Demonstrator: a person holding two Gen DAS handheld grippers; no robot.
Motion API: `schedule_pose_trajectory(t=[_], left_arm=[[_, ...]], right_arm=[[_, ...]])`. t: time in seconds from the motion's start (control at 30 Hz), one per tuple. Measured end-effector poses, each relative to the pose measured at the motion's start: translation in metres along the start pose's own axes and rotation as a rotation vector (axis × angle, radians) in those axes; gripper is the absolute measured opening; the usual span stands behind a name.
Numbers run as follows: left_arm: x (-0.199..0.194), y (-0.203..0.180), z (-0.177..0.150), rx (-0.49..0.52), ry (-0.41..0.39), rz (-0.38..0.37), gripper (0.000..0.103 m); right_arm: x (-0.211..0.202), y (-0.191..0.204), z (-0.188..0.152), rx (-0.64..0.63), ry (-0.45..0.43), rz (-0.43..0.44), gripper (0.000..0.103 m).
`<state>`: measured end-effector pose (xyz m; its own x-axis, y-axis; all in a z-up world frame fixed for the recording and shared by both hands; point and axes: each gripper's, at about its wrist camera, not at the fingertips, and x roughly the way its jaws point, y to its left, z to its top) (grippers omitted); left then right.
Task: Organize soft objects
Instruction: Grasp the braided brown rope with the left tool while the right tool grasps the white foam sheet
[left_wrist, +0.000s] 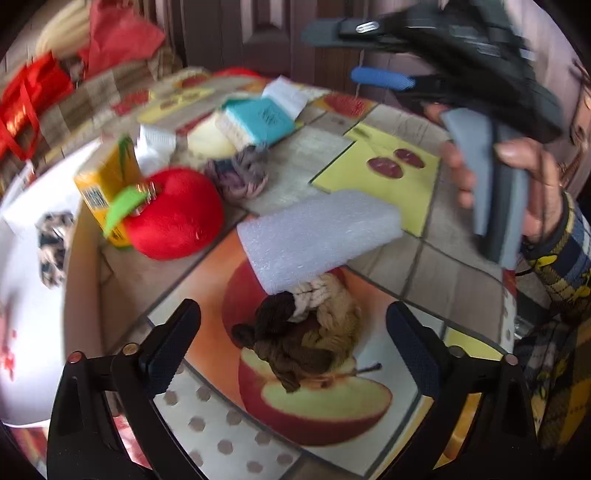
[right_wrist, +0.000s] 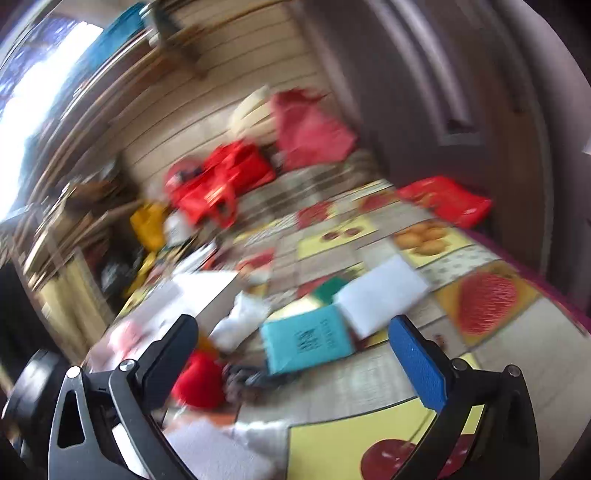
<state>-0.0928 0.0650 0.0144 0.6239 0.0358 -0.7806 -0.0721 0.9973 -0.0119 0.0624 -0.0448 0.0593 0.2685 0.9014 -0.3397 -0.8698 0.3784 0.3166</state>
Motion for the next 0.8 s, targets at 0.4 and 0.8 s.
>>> schedule_pose_trajectory(t=[0.4,0.8], left_arm=[[-0.028,0.03,-0.037,-0.094,0.004,0.082,0.053],[-0.035,0.042,-0.045,-0.141,-0.016,0.11,0.053]], right_arm=[[0.045,0.057,-0.039,-0.397,0.507,0.301,0.103],[0.044,0.092,-0.072,-0.675,0.573,0.209,0.049]])
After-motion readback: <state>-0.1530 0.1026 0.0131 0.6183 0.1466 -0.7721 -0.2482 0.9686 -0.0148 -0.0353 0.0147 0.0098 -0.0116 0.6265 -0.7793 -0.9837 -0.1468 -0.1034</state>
